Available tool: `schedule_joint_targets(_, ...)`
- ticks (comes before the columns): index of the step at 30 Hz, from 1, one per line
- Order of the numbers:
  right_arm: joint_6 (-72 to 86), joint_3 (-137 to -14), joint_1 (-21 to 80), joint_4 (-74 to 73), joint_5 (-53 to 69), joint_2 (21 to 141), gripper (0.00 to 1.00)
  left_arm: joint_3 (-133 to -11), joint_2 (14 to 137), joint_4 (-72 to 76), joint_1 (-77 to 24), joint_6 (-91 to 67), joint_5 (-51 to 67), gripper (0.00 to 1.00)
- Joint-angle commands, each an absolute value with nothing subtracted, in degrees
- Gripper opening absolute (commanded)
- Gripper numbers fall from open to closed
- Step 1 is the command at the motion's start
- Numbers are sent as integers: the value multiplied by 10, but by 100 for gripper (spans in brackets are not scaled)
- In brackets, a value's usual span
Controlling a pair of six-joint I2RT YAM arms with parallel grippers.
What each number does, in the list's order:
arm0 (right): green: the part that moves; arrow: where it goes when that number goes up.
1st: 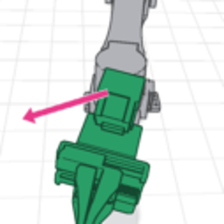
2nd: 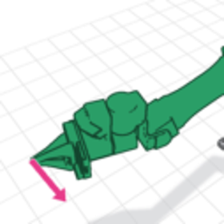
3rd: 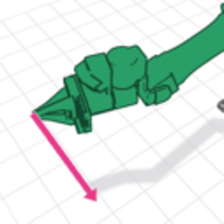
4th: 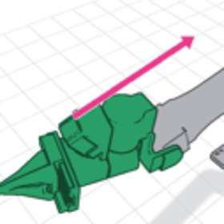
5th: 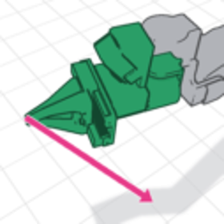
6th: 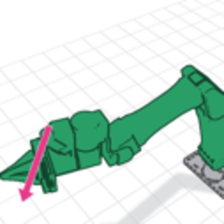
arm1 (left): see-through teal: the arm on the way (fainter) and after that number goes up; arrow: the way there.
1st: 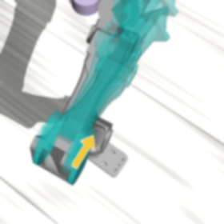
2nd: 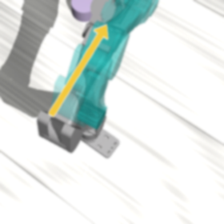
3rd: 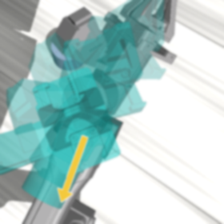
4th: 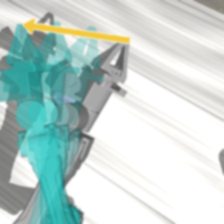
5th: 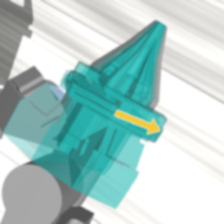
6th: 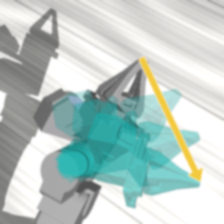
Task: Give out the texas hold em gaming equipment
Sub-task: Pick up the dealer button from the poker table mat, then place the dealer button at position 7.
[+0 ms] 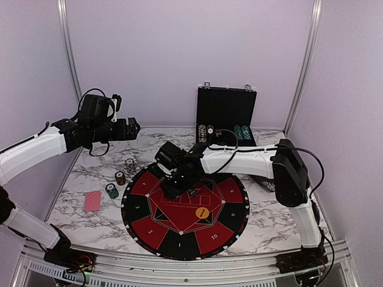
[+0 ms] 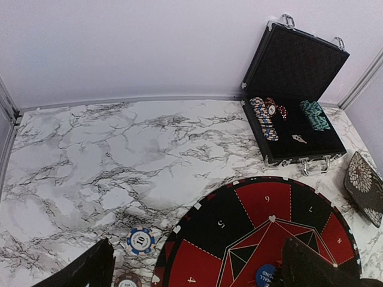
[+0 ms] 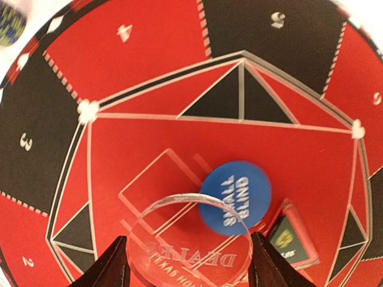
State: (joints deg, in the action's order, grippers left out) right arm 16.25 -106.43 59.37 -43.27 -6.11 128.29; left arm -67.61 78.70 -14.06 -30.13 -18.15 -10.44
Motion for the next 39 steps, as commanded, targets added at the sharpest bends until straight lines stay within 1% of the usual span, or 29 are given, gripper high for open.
schedule_joint_targets(1,147,-1108,556,-434,-85,1308,44,-671,795,-147,-296,-187,-95,99)
schedule_joint_targets(8,131,-1171,510,-443,-101,1345,44,-670,799,-147,-294,-189,-91,99)
schedule_joint_targets(14,128,-1169,486,-442,-110,1346,44,-671,803,-147,-294,-189,-88,99)
schedule_joint_targets(19,127,-1131,475,-435,-113,1327,45,-671,806,-147,-292,-189,-86,99)
schedule_joint_targets(31,146,-988,451,-392,-108,1246,45,-679,818,-147,-290,-195,-71,99)
schedule_joint_targets(39,151,-935,439,-378,-107,1219,45,-687,829,-146,-289,-197,-60,99)
